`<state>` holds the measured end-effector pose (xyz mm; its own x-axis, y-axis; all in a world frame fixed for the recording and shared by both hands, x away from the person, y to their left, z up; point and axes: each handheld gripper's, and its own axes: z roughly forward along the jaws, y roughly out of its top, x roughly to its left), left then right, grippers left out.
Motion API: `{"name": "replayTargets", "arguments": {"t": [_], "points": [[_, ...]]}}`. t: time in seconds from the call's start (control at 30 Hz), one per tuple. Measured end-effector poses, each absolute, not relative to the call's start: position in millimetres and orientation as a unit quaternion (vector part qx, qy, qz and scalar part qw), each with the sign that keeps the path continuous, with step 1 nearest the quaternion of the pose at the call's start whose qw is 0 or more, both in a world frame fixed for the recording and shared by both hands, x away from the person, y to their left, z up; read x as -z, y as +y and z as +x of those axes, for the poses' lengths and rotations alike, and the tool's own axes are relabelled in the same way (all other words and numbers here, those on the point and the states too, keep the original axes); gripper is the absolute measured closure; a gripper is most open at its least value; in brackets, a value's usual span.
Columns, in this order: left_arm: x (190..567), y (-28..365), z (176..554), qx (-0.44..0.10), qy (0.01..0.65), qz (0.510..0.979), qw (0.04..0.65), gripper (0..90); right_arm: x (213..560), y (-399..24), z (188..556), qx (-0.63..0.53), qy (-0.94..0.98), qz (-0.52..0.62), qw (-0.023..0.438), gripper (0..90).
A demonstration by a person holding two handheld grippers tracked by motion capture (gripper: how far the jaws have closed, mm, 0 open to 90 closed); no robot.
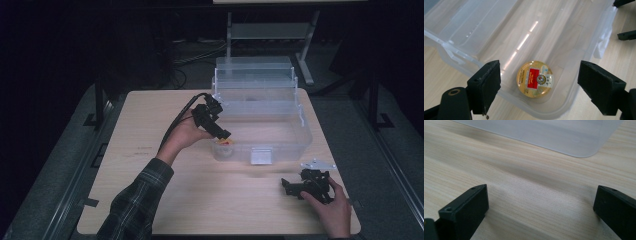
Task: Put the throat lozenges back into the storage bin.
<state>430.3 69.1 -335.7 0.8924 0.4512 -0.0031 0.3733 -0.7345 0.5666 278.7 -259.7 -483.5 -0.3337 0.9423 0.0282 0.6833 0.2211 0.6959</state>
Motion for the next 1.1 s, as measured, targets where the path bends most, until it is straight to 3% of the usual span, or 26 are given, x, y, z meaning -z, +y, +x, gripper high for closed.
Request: {"name": "replayTargets", "arguments": {"t": [1.1], "points": [[352.2, 153.5, 385.2, -0.090, 0.267, 0.907, 0.313, 18.1, 483.6, -259.8, 278.7, -0.314, 0.754, 0.539, 0.207, 0.0]]}}
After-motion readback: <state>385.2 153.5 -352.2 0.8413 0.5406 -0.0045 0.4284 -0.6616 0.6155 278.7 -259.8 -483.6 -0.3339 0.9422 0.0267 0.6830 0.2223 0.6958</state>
